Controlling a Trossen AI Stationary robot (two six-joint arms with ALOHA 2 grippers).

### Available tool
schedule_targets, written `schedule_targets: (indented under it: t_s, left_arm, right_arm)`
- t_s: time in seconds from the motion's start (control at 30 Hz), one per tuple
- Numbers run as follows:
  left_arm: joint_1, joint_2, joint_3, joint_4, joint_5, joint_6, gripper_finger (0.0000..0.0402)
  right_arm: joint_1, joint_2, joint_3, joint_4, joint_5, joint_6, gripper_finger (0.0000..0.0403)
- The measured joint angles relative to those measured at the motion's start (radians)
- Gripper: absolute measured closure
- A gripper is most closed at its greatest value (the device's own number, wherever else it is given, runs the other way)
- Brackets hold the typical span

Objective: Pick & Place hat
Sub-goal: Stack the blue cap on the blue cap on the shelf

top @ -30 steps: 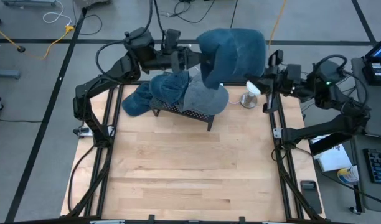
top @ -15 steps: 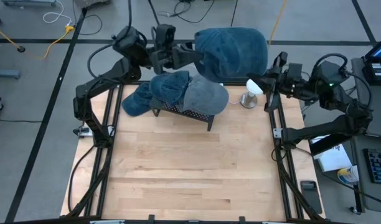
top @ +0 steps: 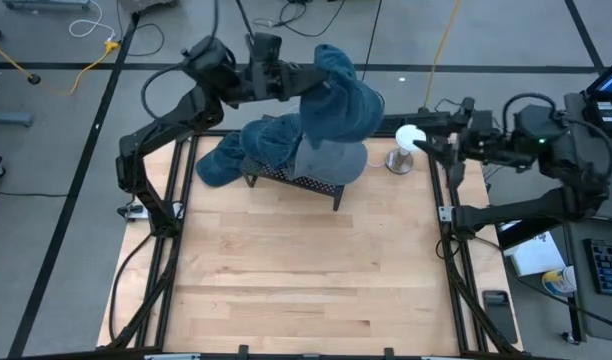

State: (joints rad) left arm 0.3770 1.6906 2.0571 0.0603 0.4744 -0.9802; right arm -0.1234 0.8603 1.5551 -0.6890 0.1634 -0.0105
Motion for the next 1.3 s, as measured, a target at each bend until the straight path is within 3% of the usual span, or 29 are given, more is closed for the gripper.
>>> schedule_targets:
  t_s: [0.23, 0.4, 0.6, 0.8, 0.97, 1.2, 1.3]
  left_arm:
    - [0.0, -0.009, 0.0, -0.119, -0.255, -0.017, 0.04]
    - [-0.021, -0.012, 0.0, -0.086, -0.486, -0.015, 0.04]
    - [-0.073, -0.012, 0.001, 0.081, -0.649, 0.048, 0.04]
    - [-0.115, -0.006, 0.0, 0.229, -0.686, 0.117, 0.04]
    - [-0.142, -0.007, 0.001, 0.322, -0.688, 0.167, 0.04]
    - [-0.165, -0.008, 0.001, 0.36, -0.66, 0.181, 0.04]
    - [-0.18, -0.007, 0.0, 0.36, -0.648, 0.175, 0.04]
  right_arm:
    - [0.001, 0.008, 0.002, 0.036, 0.04, 0.148, 0.0239]
    - [0.0, 0.072, 0.001, 0.072, 0.124, 0.439, 0.0241]
    - [-0.002, 0.133, 0.0, 0.251, 0.033, 0.644, 0.0221]
    - [-0.028, 0.173, -0.046, 0.602, -0.073, 0.823, 0.0196]
    - [-0.056, 0.214, -0.116, 0.787, -0.137, 1.043, 0.0186]
    - [-0.091, 0.297, -0.276, 1.235, -0.167, 1.272, 0.0186]
    - [-0.118, 0.328, -0.32, 1.343, -0.165, 1.306, 0.0187]
